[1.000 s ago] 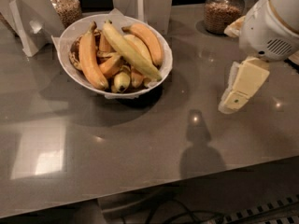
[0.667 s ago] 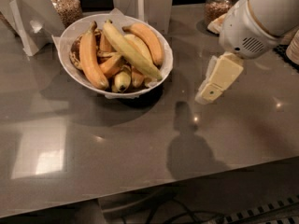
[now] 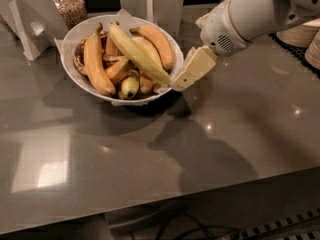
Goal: Pick banana from white bowl
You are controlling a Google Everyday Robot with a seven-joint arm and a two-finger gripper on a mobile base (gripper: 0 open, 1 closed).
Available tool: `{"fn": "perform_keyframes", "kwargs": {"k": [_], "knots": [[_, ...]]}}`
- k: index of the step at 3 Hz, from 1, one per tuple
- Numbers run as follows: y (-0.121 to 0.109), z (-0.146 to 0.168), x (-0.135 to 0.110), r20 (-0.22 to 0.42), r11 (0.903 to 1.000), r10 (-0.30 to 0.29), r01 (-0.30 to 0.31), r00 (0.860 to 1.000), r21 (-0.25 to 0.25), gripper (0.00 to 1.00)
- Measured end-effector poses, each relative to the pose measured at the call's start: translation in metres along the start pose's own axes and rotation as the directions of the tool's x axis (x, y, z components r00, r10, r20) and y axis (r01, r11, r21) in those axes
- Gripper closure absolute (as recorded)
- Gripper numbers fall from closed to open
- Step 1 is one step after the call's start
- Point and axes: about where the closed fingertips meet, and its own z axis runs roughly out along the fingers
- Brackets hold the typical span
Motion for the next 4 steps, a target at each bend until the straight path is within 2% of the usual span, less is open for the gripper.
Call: {"fn": "perform_keyframes", "kwargs": {"k": [1,2,3,4], "knots": [[0.000,0.000,0.000,0.000,1.0000,0.000,0.000,1.000,0.000,0.00],[-0.002,0.004,-0.008,0.055,0.9999,-0.009,0.009,0.998,0.011,0.00],[0.001,0.021,-0.027,0.141,0.9999,-0.002,0.004,0.990,-0.014,0.18],[0.009,0.040,-0.041,0.191,0.9987,0.014,-0.004,0.982,-0.052,0.35]]}}
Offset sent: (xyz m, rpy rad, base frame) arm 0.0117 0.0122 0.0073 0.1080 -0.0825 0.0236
